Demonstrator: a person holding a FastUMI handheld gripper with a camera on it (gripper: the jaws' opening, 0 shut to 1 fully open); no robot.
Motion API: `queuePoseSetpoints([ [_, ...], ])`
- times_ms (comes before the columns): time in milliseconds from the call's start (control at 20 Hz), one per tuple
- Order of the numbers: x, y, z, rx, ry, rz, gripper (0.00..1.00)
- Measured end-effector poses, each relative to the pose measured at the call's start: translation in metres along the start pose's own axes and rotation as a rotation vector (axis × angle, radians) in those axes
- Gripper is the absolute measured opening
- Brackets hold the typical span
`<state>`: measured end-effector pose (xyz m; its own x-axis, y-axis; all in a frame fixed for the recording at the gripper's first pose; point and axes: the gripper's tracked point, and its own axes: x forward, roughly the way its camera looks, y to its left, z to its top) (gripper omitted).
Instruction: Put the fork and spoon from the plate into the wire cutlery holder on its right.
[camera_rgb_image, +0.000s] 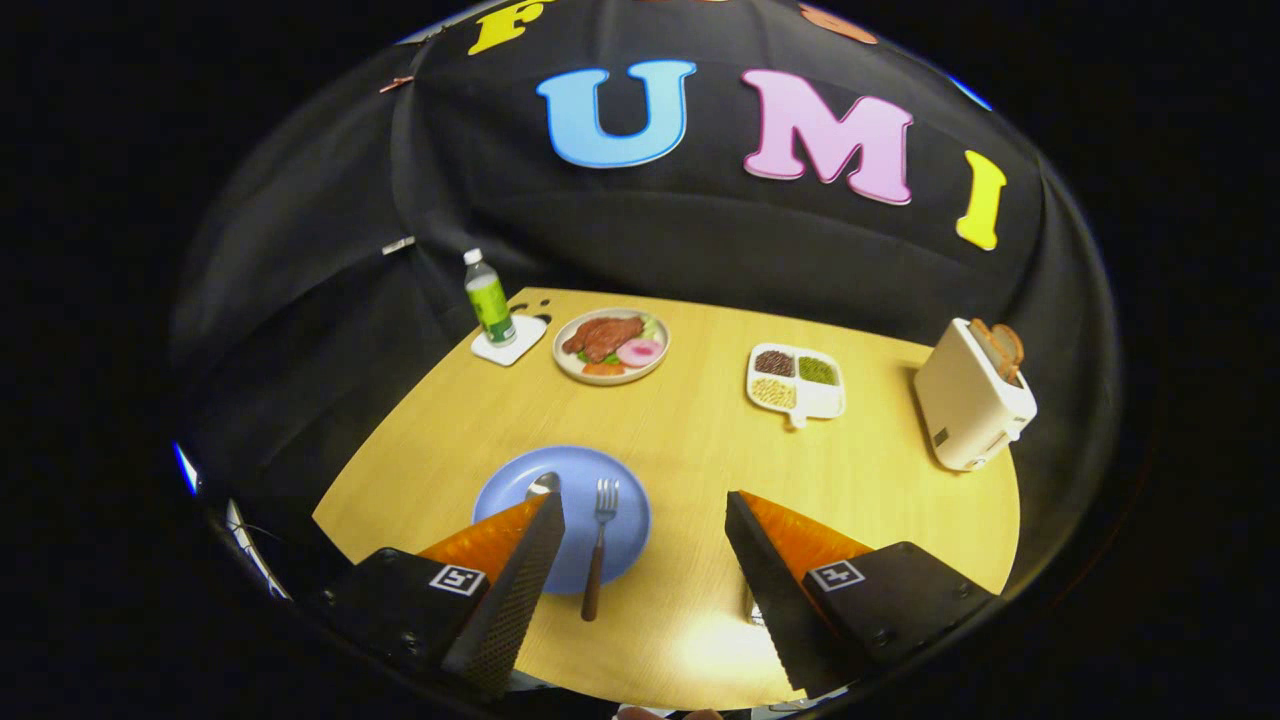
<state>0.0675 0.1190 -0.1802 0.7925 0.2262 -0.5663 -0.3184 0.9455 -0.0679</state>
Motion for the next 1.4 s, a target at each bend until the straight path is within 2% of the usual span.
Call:
queuePoseSetpoints([
  [350,0.059,0.031,-0.053,-0.049,0.199,0.097,1.00],
  [700,0.096,0.037,-0.090,-0.130,0.305,0.092,0.98],
  [750,0.100,0.037,-0.096,-0.146,0.321,0.090,0.89],
  [850,0.105,0.039,-0.104,-0.149,0.354,0.088,0.77],
  [1050,0.116,0.035,-0.117,-0.119,0.423,0.062,0.65],
  [1100,0.117,0.033,-0.120,-0.125,0.436,0.052,0.57],
  [1200,0.119,0.034,-0.123,-0.123,0.461,0.049,0.33],
  [1400,0.124,0.034,-0.129,-0.103,0.505,0.046,0.24],
])
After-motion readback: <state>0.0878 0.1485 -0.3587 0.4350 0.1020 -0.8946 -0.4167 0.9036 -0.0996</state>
